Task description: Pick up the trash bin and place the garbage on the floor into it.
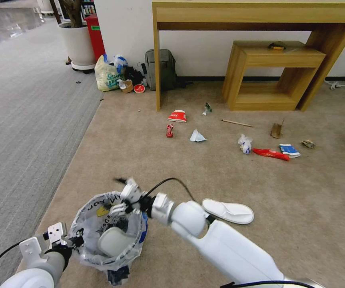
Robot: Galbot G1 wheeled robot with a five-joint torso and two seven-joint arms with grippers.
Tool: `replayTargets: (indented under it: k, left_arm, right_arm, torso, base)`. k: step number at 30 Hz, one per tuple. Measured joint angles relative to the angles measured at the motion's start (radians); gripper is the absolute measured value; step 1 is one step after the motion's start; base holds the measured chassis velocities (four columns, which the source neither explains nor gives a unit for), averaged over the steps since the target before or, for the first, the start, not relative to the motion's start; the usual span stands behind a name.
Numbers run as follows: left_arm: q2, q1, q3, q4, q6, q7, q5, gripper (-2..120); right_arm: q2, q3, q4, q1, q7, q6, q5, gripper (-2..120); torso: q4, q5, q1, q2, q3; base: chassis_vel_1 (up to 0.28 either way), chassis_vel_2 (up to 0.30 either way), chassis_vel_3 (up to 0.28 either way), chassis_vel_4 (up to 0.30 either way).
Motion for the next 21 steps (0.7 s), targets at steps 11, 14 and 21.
replayTargets:
  k: [11,14,21]
  left_arm:
    - [-0.021,0.014,0.002,0.004,0.0,0.017,0.021,0]
    - [-0.023,0.014,0.004,0.004,0.0,0.017,0.021,0]
    - [-0.029,0.017,0.012,0.002,0.0,0.016,0.025,0]
  right_arm:
    - [-0.231,0.222,0.033,-0.173,-0.008,-0.002,0.059,100]
    - [-0.255,0.254,0.017,-0.202,-0.014,0.005,0.07,100]
    - [-0.332,0.374,-0.111,-0.251,-0.109,0.041,0.131,100]
  torso:
    - [-0.0003,0.0,0.0,0.0,0.0]
    - [-0.0003,0.0003,0.0,0.0,0.0]
    - [-0.0001,0.0002,0.0,0.0,0.0]
  base:
    - [0.0,0.0,0.0,0.0]
    - [0.0,0.0,0.0,0.0]
    - [0.0,0.0,0.0,0.0]
